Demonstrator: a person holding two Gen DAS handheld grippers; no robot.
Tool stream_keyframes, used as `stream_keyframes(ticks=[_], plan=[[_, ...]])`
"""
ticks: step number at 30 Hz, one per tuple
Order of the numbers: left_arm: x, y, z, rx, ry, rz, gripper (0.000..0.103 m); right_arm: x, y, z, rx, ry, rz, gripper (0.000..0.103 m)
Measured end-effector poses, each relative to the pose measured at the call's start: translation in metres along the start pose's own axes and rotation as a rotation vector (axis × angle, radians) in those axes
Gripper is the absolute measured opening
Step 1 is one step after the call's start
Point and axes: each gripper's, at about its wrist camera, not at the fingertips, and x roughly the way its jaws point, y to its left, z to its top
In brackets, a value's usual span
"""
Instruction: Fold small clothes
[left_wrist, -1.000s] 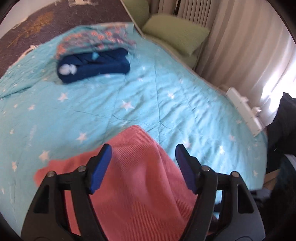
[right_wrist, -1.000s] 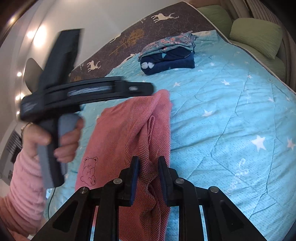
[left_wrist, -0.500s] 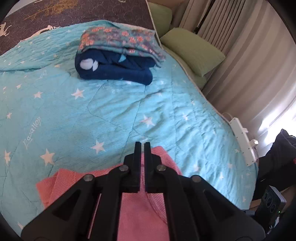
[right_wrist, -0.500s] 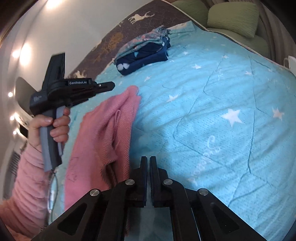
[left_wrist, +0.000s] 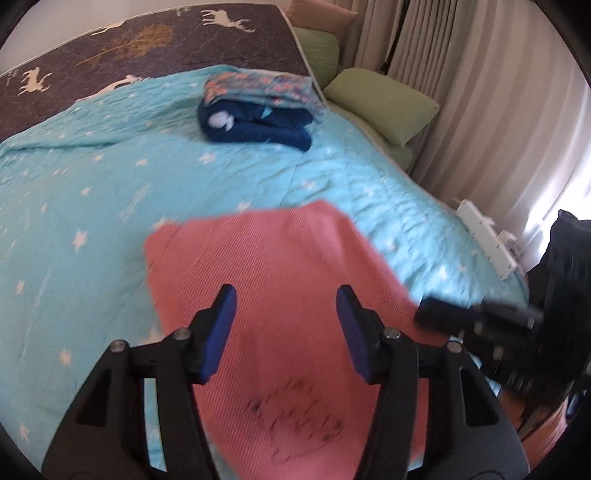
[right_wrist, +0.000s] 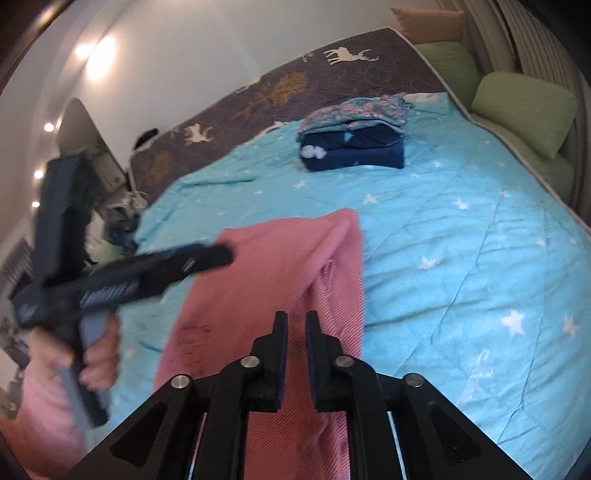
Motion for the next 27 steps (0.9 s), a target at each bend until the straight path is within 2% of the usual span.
stream_keyframes(ticks=[4, 5, 6, 7, 8, 9, 11, 14, 16, 18, 27], plan=[[0.006, 0.016, -0.039, -0.002, 0.050, 0.076, 0.062, 0.011, -0.010, -0.002, 0.026, 0.039, 0.021, 0.037], [0.009, 0.019, -0.046, 0.008, 0.047, 0.102, 0.065, 0.015, -0.011, -0.003, 0.023, 0.051, 0.018, 0.038], [0.011, 0.022, -0.051, 0.012, 0.038, 0.121, 0.076, 0.021, -0.016, -0.006, 0.029, 0.063, -0.012, 0.033], [0.012, 0.031, -0.055, -0.023, 0.023, 0.106, 0.078, 0.027, -0.025, -0.009, 0.070, 0.079, -0.038, 0.031], [0.014, 0.040, -0.057, -0.088, 0.033, 0.062, 0.078, 0.031, -0.040, -0.012, 0.153, 0.093, -0.008, 0.031], [0.013, 0.048, -0.058, -0.152, 0.045, 0.026, 0.078, 0.033, -0.056, -0.015, 0.263, 0.104, 0.065, 0.031], [0.007, 0.059, -0.059, -0.225, 0.043, -0.018, 0.078, 0.029, -0.072, -0.019, 0.359, 0.100, 0.135, 0.031], [-0.002, 0.053, -0.060, -0.162, 0.026, 0.003, 0.078, 0.014, -0.064, -0.019, 0.270, 0.080, 0.111, 0.040], [-0.004, 0.051, -0.060, -0.150, 0.026, -0.018, 0.078, 0.007, -0.059, -0.018, 0.211, 0.085, 0.117, 0.054], [-0.003, 0.049, -0.060, -0.155, 0.028, -0.033, 0.078, 0.006, -0.059, -0.014, 0.200, 0.088, 0.123, 0.064], [0.005, 0.045, -0.055, -0.153, 0.048, -0.044, 0.078, 0.019, -0.061, 0.010, 0.213, 0.114, 0.174, 0.076]])
